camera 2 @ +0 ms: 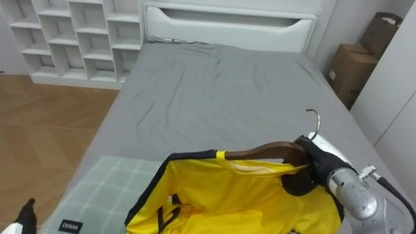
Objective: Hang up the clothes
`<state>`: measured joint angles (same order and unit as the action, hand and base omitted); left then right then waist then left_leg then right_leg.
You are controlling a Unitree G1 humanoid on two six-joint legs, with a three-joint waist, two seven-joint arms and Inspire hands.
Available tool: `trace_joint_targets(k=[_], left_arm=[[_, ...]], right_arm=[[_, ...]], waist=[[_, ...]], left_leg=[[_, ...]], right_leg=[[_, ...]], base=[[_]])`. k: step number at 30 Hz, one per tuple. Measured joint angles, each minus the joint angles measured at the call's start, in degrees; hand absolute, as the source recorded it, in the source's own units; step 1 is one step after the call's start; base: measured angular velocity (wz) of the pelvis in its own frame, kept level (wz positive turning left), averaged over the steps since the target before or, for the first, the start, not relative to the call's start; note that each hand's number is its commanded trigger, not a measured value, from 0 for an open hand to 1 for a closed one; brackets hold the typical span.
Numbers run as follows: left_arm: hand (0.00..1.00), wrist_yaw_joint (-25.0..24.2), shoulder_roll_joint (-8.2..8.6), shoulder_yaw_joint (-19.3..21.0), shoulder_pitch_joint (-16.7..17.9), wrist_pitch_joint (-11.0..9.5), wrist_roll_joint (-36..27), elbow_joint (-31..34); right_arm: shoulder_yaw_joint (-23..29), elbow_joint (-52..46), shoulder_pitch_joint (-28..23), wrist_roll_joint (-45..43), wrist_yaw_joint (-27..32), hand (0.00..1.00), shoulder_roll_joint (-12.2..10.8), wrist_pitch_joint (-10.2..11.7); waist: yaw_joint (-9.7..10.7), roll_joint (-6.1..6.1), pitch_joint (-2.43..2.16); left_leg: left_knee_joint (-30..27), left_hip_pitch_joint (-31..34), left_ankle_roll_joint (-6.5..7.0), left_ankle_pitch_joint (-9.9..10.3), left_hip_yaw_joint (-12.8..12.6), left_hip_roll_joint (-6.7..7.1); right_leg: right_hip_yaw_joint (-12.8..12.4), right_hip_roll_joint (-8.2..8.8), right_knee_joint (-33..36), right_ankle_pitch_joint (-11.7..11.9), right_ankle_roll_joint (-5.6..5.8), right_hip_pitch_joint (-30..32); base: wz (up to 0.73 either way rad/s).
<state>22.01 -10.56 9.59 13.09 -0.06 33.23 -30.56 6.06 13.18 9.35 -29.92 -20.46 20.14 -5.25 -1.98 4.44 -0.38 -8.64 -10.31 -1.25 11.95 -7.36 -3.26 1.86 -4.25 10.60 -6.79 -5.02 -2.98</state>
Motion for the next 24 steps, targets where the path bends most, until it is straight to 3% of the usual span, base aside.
trace_joint_targets(k=[8, 17, 24], left_arm=[[0.0, 1.5, 0.51, 0.4, 3.3, 0.1, -2.2, -8.6], [0.0, 1.6, 0.92, 1.0, 6.7, 1.1, -4.0, -10.2], [0.0, 1.4, 0.96, 1.1, 6.7, 2.2, -4.5, -11.4]], right_arm=[[2.0, -4.0, -2.8, 0.1, 3.2, 1.0, 0.0, -1.2], [2.0, -12.4, -8.8, 1.0, 4.2, 1.0, -0.2, -2.3], [2.0, -16.7, -12.5, 0.2, 4.2, 1.0, -1.4, -2.5]], waist=[[-0.3, -0.65, 0.19], [-0.5, -0.65, 0.09], [0.1, -0.54, 0.17]], left_leg=[[0.5, 0.7, 0.23, 0.2, -0.6, 0.05], [0.6, 0.7, 0.23, 0.2, -2.0, 0.01], [0.9, 0.8, 0.27, 0.2, -2.1, 0.04]], right_leg=[[-0.8, -0.2, 0.2, 0.0, 0.17, 1.3], [-2.4, -0.42, 0.1, 0.1, 0.16, 1.8], [-2.4, -0.4, 0.2, 0.0, 0.38, 1.9]], base=[[-0.05], [-0.09], [-0.01]])
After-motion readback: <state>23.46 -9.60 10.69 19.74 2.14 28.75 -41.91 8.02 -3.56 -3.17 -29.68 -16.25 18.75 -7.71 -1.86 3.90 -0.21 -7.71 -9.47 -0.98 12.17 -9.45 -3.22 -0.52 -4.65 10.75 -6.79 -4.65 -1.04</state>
